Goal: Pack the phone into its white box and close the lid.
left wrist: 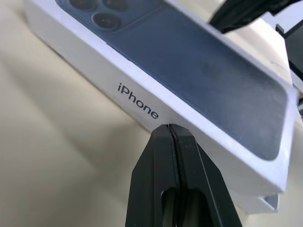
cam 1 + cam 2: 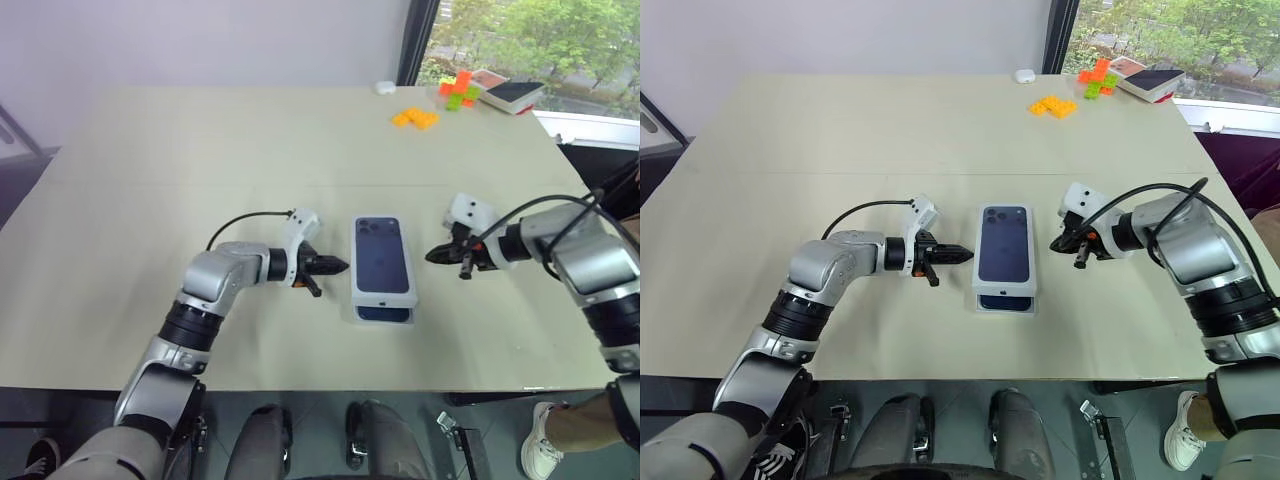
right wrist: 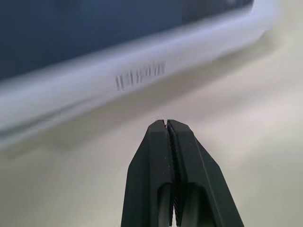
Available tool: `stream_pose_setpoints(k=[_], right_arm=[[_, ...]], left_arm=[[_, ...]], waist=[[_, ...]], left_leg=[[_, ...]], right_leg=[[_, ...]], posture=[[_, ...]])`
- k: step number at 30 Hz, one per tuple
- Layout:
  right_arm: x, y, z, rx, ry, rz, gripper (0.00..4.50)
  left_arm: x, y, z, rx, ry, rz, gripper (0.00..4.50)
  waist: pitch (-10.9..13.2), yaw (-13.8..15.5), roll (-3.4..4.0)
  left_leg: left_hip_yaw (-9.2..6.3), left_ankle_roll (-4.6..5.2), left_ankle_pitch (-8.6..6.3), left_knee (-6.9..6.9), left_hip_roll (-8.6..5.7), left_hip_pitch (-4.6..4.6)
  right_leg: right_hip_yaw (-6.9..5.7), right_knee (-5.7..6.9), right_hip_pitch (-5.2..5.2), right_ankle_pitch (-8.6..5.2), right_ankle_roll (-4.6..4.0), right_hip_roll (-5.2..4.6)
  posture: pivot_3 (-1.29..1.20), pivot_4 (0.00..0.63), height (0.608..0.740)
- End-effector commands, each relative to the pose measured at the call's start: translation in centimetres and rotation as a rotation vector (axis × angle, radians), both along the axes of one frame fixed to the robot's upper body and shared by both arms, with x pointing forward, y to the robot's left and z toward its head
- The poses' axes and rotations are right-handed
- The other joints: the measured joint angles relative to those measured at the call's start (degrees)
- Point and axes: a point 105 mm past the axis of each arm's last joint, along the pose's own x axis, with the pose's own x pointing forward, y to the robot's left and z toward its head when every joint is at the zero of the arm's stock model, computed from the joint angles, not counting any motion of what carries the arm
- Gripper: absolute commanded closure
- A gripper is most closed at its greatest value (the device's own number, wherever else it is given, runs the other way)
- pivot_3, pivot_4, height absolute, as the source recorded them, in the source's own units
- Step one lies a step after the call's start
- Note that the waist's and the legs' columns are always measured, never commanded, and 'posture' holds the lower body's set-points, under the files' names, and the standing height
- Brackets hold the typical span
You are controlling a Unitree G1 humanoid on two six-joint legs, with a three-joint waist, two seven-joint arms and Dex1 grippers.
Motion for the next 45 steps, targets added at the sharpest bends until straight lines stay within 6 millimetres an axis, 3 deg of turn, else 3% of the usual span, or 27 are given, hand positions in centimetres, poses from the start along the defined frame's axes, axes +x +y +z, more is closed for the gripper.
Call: stream_pose_setpoints(k=[1, 8, 14, 21, 45], right_arm=[[0.3, 1.3, 1.8, 0.064, -0.048, 0.012, 4.41], [-0.2, 1.9, 0.6, 0.060, -0.018, 0.022, 4.41], [-0.6, 2.3, 1.4, 0.092, -0.008, 0.036, 4.41], [-2.2, 2.9, 1.2, 0.122, 0.061, 0.075, 4.41], [-4.8, 3.2, -0.3, 0.088, 0.160, 0.138, 4.41]], left_arm=[[0.1, -0.2, 1.3, -0.031, -0.033, -0.009, 4.50], [0.0, -0.2, 1.1, -0.023, -0.037, -0.009, 4.50], [-0.1, -0.6, 1.5, -0.033, -0.049, -0.018, 4.50], [-1.3, -0.8, 1.4, -0.018, -0.024, -0.077, 4.50], [-3.7, -0.2, 0.3, 0.019, 0.023, -0.153, 4.50]], waist=[[0.0, 0.0, 0.00], [0.0, 0.0, 0.00], [0.0, -0.1, 0.00], [0.0, 0.0, 0.00], [0.0, 0.0, 0.00]], left_leg=[[0.00, 0.00, 0.00, 0.00, 0.00, 0.00], [0.01, 0.02, -0.01, 0.00, -0.01, -0.01], [0.00, 0.04, -0.02, 0.00, -0.01, 0.00], [-0.02, 0.05, -0.03, -0.01, 0.00, 0.00], [-0.05, 0.05, -0.03, 0.00, 0.04, 0.00]], right_leg=[[0.00, 0.00, 0.00, 0.00, 0.00, 0.00], [0.00, -0.01, 0.00, 0.00, 0.00, -0.03], [0.00, 0.01, 0.00, 0.00, 0.00, -0.01], [0.00, 0.00, 0.00, 0.00, 0.00, -0.01], [0.00, 0.03, 0.00, 0.00, 0.00, 0.00]], posture=[[0.00, 0.150, 0.740], [0.00, 0.150, 0.740], [0.00, 0.150, 0.740], [0.00, 0.150, 0.740], [0.00, 0.150, 0.740]])
